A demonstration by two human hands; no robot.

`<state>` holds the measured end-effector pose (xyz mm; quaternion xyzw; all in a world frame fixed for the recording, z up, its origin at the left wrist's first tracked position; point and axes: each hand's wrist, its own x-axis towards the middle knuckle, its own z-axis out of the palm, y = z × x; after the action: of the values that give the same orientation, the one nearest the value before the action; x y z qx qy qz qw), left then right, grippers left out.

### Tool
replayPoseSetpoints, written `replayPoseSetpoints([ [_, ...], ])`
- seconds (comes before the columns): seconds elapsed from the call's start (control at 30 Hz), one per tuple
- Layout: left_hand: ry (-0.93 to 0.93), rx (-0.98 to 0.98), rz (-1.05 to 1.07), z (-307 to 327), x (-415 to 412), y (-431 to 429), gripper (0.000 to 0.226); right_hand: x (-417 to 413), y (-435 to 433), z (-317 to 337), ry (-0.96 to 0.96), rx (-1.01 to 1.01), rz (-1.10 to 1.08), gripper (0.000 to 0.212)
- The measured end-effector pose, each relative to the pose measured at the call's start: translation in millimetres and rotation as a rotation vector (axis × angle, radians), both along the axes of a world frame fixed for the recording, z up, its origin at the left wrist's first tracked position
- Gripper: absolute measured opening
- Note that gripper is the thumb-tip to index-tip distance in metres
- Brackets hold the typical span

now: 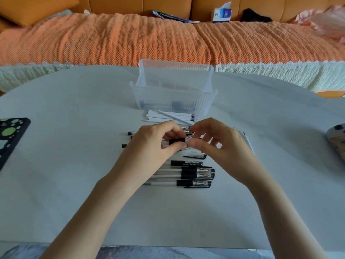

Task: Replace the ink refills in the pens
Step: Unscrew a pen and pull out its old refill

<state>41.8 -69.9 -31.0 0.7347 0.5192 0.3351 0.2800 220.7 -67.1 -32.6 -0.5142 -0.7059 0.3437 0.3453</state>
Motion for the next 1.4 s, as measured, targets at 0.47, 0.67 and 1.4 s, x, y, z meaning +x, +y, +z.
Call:
replayPoseSetpoints([
  [0.47,-0.013,-0.005,0.001,0.6,0.7,-0.7,0.012,-1.0,-2.1,-1.6,-0.031,-0.017,0.003,0.016],
  [0.67,-0.015,0.004,0.000,0.2,-0.2,-0.4,0.012,-1.8,-2.3,2.2,0.007,-0.018,-0.019,0.014],
  [1.4,0.132,-0.007,0.101,6.1,-12.6,0.5,0.012,20.4,-0.2,-12.2,-0.401,-0.055,-0.023,0.008],
])
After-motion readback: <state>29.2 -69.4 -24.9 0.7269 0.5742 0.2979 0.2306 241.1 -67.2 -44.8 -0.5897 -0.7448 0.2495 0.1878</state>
